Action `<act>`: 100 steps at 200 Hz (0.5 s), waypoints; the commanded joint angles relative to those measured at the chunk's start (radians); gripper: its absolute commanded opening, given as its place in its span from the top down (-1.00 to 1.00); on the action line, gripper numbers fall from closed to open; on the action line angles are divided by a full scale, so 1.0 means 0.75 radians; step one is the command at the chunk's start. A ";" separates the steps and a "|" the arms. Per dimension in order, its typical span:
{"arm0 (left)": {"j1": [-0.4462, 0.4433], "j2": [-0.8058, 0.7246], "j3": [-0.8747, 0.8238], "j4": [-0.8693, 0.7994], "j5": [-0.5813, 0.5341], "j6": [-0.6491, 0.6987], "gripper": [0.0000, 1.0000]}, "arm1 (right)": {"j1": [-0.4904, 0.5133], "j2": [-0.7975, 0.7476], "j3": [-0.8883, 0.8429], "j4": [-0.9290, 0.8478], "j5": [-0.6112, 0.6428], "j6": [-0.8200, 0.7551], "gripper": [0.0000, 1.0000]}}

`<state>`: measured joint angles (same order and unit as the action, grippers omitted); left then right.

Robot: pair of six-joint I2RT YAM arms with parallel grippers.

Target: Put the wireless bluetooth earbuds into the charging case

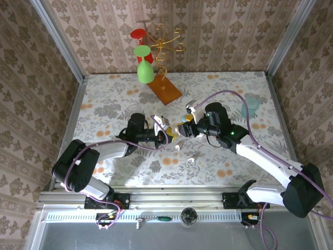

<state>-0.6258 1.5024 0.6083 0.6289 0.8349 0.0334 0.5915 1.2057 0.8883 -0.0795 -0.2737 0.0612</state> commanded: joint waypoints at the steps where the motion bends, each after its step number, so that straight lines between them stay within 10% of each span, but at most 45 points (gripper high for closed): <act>1: 0.009 -0.032 -0.013 0.045 0.041 -0.024 1.00 | 0.000 0.039 0.012 -0.028 -0.046 0.021 -0.20; 100: 0.009 -0.054 -0.031 0.084 0.045 -0.028 1.00 | 0.003 0.140 0.034 -0.054 0.017 -0.012 -0.20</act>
<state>-0.6258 1.4895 0.5957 0.6445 0.8391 0.0219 0.5919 1.2858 0.8886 -0.0967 -0.2951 0.0597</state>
